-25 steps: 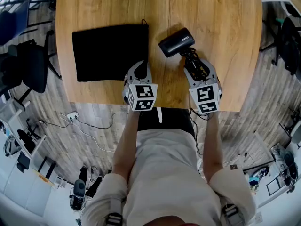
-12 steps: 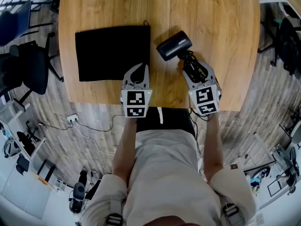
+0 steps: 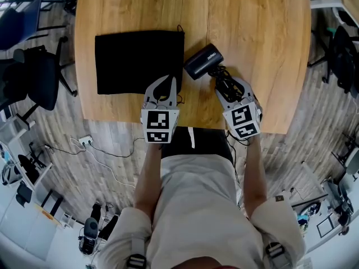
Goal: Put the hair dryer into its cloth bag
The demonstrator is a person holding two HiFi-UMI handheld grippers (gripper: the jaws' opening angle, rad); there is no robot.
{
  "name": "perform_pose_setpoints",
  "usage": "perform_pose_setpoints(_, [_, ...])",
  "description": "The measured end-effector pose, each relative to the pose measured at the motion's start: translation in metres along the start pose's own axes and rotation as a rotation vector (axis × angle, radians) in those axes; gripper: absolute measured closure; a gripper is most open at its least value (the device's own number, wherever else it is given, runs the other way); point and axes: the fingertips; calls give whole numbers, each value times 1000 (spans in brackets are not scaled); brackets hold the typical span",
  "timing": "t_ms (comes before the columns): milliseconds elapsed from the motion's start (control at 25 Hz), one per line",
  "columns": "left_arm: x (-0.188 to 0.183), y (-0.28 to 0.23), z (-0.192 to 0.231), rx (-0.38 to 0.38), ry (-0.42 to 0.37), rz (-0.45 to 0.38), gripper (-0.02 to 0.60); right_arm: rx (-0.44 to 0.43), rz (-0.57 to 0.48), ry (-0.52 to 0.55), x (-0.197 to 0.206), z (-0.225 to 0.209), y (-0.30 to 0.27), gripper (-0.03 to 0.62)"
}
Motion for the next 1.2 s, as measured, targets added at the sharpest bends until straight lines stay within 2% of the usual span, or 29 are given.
perform_pose_setpoints(560, [-8, 23, 3, 34, -11, -40, 558, -179, 3, 42, -19, 45, -16, 361])
perform_pose_setpoints(1200, [0, 43, -12, 129, -20, -49, 557, -291, -8, 149, -48, 69, -32, 360])
Point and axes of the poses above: the fingertips, and each gripper's own axes: y backward along the fingers, z to its left, x out of its underside, and after that the axes turned 15 degrees about y, right-handed
